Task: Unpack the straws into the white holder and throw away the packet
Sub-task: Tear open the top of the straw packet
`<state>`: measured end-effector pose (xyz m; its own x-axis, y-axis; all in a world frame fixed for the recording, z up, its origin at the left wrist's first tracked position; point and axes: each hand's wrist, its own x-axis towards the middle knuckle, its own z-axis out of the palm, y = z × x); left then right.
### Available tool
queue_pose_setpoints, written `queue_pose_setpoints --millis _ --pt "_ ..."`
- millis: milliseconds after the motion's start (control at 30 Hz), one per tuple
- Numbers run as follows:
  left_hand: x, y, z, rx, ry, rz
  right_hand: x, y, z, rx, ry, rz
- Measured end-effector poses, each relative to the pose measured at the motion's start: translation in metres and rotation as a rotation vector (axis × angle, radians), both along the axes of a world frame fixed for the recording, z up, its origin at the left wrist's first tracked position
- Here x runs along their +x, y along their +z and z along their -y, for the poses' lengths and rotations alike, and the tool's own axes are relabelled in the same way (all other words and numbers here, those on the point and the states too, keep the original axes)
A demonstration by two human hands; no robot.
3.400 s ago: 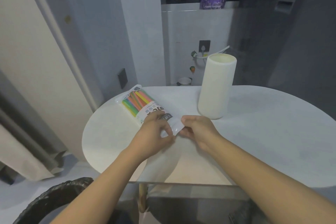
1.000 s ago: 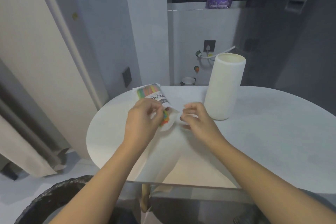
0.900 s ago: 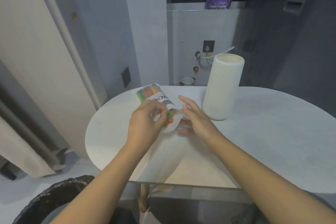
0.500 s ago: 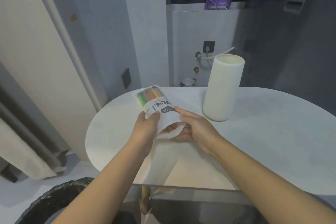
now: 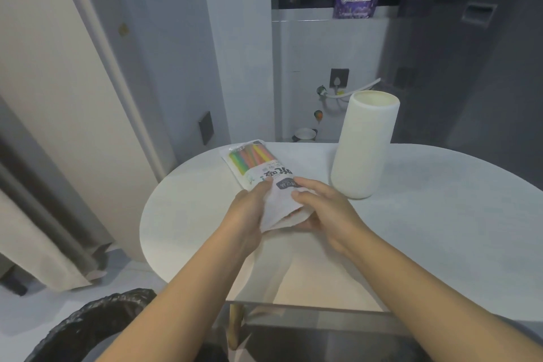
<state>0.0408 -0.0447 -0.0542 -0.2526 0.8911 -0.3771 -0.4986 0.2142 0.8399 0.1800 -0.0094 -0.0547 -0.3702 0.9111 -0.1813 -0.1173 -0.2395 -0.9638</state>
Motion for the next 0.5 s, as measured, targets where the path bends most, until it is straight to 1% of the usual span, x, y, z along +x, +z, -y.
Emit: queue_pose_setpoints --millis 100,167,233,300,400,500 --pt "-0.003 0.003 -0.002 0.063 -0.033 0.211 0.003 0.005 -0.001 -0.038 0.068 -0.108" --pt "-0.001 0.006 -0.004 0.100 -0.099 0.409 0.004 0.005 -0.002 -0.043 0.128 -0.118" --pt "0.000 0.009 -0.008 0.103 -0.124 0.540 0.006 0.007 -0.004 -0.040 0.152 -0.113" --pt "-0.002 0.010 -0.014 0.141 -0.097 0.575 0.009 0.012 -0.007 -0.048 0.171 -0.121" --pt "-0.003 0.009 -0.020 0.214 -0.063 0.564 0.011 0.019 -0.011 -0.063 0.227 -0.135" --pt "-0.002 0.013 -0.023 0.267 -0.090 0.458 0.009 0.020 -0.014 -0.099 0.236 -0.172"
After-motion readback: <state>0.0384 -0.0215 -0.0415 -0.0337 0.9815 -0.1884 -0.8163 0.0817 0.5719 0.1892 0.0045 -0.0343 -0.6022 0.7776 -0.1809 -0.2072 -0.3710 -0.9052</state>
